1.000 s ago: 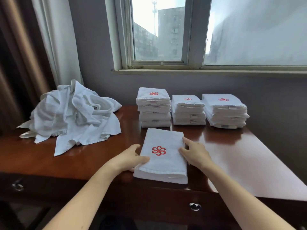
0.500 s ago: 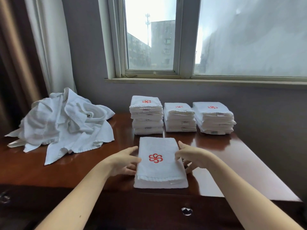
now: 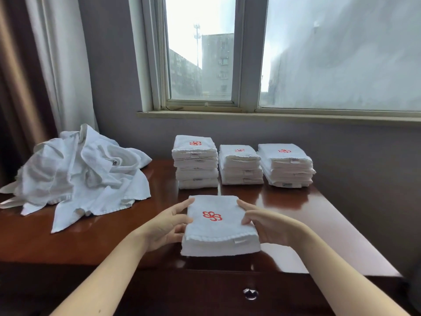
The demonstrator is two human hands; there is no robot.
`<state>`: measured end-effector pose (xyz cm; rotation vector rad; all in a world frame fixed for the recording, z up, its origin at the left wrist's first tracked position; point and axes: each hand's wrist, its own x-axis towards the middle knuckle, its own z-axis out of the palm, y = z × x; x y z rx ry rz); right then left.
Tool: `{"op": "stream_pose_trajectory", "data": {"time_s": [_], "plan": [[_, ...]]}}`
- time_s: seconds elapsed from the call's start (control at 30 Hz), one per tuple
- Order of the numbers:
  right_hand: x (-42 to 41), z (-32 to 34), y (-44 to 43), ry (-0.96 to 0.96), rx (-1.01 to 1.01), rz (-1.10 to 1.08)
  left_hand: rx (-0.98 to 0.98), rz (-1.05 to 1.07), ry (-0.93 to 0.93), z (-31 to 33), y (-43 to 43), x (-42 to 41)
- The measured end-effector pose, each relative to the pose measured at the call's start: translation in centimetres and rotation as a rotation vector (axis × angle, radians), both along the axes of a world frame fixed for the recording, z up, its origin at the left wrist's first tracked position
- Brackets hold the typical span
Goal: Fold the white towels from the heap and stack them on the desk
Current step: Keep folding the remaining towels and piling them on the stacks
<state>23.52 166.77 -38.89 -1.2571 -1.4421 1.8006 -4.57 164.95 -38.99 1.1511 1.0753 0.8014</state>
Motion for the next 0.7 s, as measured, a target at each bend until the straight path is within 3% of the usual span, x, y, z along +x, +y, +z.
{"op": "stream_pose_trajectory", "data": {"time_s": [0.37,0.7], "plan": [[2.6,4.3,1.4,0.051,0.321,-0.158,0.351,0.035,0.116,5.6,2.2,4.0],[4.5,9.5,9.6,0.035,0.607,-0.304,0.596,-0.006,0.304,11.9,12.8,6.6]]}}
